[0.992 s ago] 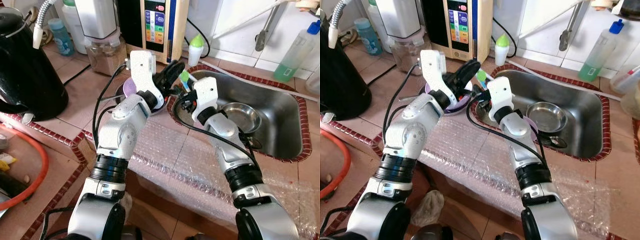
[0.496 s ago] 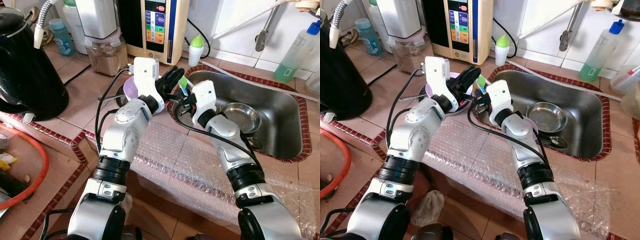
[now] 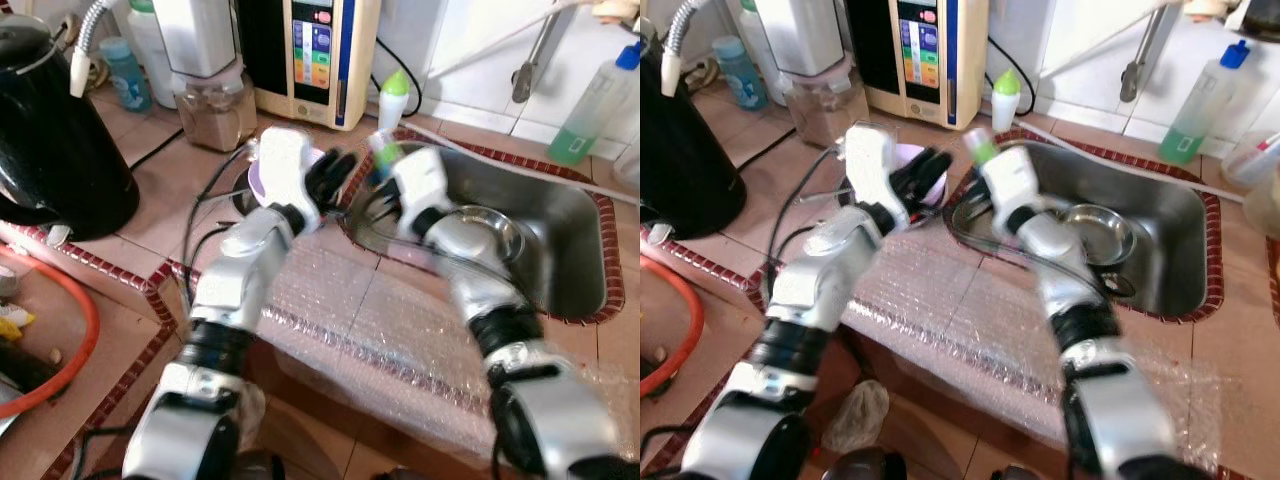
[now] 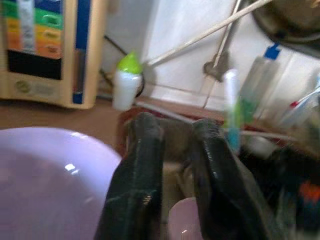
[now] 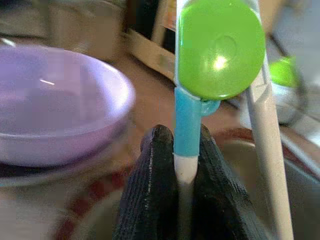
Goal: Kitchen organization
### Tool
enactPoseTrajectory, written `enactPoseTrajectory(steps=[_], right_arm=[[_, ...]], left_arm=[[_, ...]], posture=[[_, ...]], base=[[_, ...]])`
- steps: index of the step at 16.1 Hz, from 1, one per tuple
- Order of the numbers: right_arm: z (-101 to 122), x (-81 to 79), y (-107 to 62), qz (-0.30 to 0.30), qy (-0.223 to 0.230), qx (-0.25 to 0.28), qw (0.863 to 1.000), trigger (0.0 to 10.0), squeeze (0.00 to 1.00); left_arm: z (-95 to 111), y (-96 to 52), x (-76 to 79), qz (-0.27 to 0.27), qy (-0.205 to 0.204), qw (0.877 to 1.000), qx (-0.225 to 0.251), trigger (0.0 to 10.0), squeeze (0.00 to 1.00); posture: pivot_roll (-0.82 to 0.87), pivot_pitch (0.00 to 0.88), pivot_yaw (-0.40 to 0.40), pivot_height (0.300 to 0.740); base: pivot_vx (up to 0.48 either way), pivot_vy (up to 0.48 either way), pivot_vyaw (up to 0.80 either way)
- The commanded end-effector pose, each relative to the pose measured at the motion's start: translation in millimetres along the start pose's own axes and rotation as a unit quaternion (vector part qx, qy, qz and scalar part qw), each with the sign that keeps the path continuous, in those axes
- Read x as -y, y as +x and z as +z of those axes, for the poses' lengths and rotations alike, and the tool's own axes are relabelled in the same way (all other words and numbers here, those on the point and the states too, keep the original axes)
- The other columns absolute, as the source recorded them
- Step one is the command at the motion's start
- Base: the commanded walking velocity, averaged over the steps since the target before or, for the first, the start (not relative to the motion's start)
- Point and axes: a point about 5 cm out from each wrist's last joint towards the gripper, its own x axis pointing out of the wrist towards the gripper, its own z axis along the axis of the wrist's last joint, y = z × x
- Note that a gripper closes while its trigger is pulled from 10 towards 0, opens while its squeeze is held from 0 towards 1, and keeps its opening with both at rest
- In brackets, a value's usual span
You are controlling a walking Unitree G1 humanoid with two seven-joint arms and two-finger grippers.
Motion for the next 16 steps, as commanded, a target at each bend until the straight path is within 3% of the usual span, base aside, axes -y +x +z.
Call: enactPoseTrajectory(steps=[1,2,3,4,5,6,10,12,16], right_arm=[[-6,1.4,1.2,-0.009,-0.001,-0.015,1.0,0.0,0.0],[-9,4.5,1.0,-0.015,-0.001,-0.025,1.0,0.7,0.0],[-15,9.1,0.1,-0.025,-0.008,-0.046,0.999,6.8,0.0],[-21,13.5,-1.5,-0.036,0.001,-0.066,0.997,10.0,0.0],[-26,16.6,-3.1,-0.046,0.018,-0.08,0.996,10.0,0.03],[-38,21.5,-7.5,-0.064,0.039,-0.112,0.991,10.0,1.0],[-52,25.9,-14.4,-0.087,0.066,-0.148,0.983,10.0,1.0],[-56,24.9,-16.3,-0.089,0.079,-0.157,0.98,10.0,1.0],[-66,26.2,-23.7,-0.08,0.065,-0.182,0.978,10.0,1.0]], left_arm=[[7,0.7,6.5,-0.023,0.019,1.0,0.006,10.0,1.0],[10,-0.7,7.3,-0.03,0.024,0.999,0.007,10.0,1.0],[13,-3.6,8.1,-0.042,0.035,0.998,0.006,10.0,1.0],[14,-6.7,7.9,-0.048,0.046,0.998,0.003,10.0,1.0],[15,-8.8,6.6,-0.046,0.051,0.998,0.002,10.0,1.0],[15,-13.0,3.8,-0.043,0.056,0.998,0.0,10.0,1.0],[14,-25.4,-17.7,0.011,0.071,0.997,-0.011,10.0,1.0],[8,-33.2,-43.6,0.092,0.127,0.986,-0.049,10.0,1.0],[11,-43.3,-80.5,0.197,0.097,0.974,-0.059,10.0,1.0]], posture=[[-0.01,0.014,0.045,0.74],[-0.01,0.014,0.045,0.74],[-0.01,0.016,0.045,0.74],[0.0,0.017,0.045,0.74],[0.0,0.017,0.044,0.74],[0.01,0.017,0.041,0.74],[0.02,0.019,0.036,0.74],[0.02,0.019,0.034,0.74],[0.02,0.019,0.039,0.74]], base=[[0.0,0.0,0.0],[0.0,0.0,0.0],[0.0,0.0,0.0],[0.0,0.0,0.0],[0.0,0.0,0.0],[0.0,0.0,0.0],[0.0,0.0,0.0],[0.0,0.0,0.0],[0.0,0.0,0.0]])
